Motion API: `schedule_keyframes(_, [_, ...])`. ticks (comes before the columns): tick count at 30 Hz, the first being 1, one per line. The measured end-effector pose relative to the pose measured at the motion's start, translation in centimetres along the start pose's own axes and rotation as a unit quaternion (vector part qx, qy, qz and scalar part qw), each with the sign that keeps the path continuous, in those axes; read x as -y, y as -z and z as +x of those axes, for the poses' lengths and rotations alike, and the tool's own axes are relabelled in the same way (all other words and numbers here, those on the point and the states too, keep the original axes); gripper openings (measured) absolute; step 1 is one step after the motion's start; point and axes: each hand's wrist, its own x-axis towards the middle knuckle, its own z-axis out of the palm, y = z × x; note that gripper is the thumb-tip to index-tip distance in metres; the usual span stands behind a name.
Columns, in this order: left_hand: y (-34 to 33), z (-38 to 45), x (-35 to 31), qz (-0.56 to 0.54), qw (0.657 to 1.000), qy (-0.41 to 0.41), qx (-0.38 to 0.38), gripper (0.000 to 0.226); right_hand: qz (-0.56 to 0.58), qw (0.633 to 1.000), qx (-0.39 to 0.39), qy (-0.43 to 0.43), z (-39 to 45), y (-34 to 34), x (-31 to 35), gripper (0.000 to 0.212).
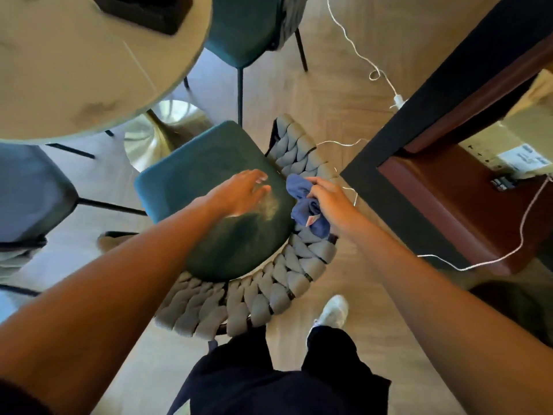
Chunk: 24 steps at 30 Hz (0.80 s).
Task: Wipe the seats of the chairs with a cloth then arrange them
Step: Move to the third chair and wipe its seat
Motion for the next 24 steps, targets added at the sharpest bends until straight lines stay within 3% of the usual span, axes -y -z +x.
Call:
schedule_keyframes(7, [1.2,4.3,-2.7,-0.019,0.992,0.107,-0.068,0.043,-0.021,0.992,0.118,0.027,8.1,6.1,2.1,0.029])
schedule_keyframes(14, [-0.1,7.1,-8.3,-0.098,0.955,0.22,-0.174,0.042,-0.001,0.979,0.203,0.014,13.6,13.1,5.3,0.027])
schedule_keyframes(21, [1.4,10.8,-11.2,-0.108,0.944,0.242,-0.197,0.044,-0.064,0.971,0.23,0.025,19.8,16.4,9.4,0.026])
schedule_keyframes(24, [3.0,12.9,-11.8,-0.11,0.945,0.235,-0.201,0.042,-0.077,0.967,0.244,0.017,22.4,16.2,11.2,0.047])
